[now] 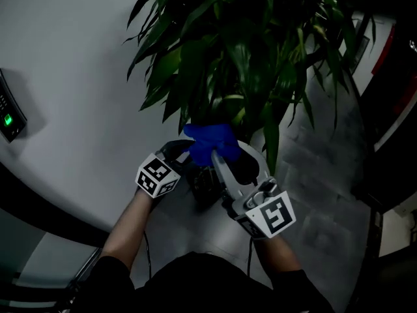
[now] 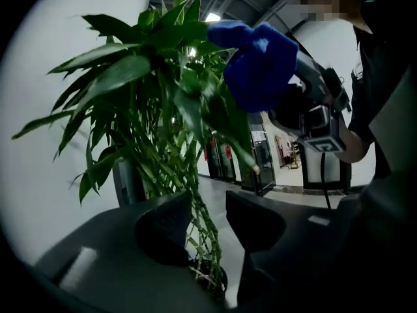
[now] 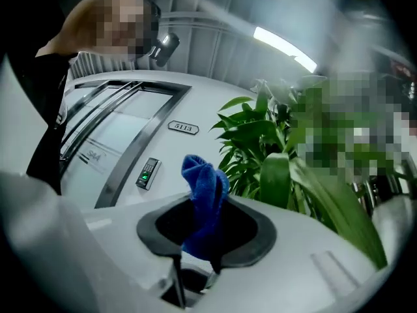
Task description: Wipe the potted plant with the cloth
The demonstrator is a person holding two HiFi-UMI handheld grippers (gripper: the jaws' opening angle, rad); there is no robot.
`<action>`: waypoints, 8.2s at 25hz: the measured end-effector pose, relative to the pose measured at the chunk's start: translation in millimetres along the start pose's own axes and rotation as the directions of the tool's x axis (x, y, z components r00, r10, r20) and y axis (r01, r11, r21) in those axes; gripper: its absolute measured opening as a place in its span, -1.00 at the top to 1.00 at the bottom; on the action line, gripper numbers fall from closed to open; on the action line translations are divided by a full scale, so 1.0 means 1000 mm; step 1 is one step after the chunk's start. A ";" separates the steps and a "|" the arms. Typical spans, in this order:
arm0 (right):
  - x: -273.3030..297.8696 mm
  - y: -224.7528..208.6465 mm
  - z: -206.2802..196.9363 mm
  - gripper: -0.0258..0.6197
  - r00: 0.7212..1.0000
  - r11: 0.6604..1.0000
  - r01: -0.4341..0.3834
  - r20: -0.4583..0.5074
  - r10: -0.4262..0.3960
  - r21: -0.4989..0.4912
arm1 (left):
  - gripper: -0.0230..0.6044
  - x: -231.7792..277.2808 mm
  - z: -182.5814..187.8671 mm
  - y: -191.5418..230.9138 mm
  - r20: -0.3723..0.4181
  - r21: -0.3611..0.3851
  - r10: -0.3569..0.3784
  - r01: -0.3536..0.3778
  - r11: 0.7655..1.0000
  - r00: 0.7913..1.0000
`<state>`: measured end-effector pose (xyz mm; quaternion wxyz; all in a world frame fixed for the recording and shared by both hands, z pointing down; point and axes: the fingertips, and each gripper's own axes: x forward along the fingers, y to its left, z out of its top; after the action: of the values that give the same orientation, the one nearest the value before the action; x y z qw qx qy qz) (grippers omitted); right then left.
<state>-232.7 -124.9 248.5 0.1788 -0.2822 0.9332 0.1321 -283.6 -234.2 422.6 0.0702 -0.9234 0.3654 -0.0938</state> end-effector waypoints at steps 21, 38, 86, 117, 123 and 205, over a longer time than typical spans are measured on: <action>0.066 -0.060 -0.055 0.58 0.960 0.967 0.224 -0.142 -0.240 -0.120 | 0.32 0.027 0.081 -0.013 0.090 0.481 -0.198 0.131 0.867 0.976; 0.034 -0.020 -0.086 0.58 0.939 0.982 0.166 -0.291 -0.186 -0.093 | 0.32 0.011 0.065 -0.033 0.153 0.327 -0.243 0.183 0.927 0.958; -0.050 0.009 -0.060 0.58 0.966 0.993 0.114 -0.238 -0.104 0.030 | 0.86 -0.005 0.005 -0.094 0.119 0.068 -0.265 0.259 0.964 0.957; -0.231 -0.211 -0.021 0.58 0.958 0.980 0.197 -0.217 -0.186 0.029 | 0.84 0.239 0.058 -0.173 0.133 0.010 -0.126 0.126 0.992 0.983; -0.204 -0.223 -0.041 0.58 0.976 0.993 0.093 -0.204 -0.077 0.071 | 0.84 0.250 0.086 -0.142 0.156 0.020 -0.077 0.075 0.997 0.985; -0.141 -0.280 -0.049 0.58 0.799 0.788 -0.567 -0.073 0.597 0.240 | 0.82 0.279 0.108 -0.115 -0.019 0.103 0.543 -0.538 0.836 0.840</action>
<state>24.8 -300.1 309.6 0.0889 0.0311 0.9936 0.0627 16.5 -336.2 374.1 0.1279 -0.7760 0.6079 -0.1090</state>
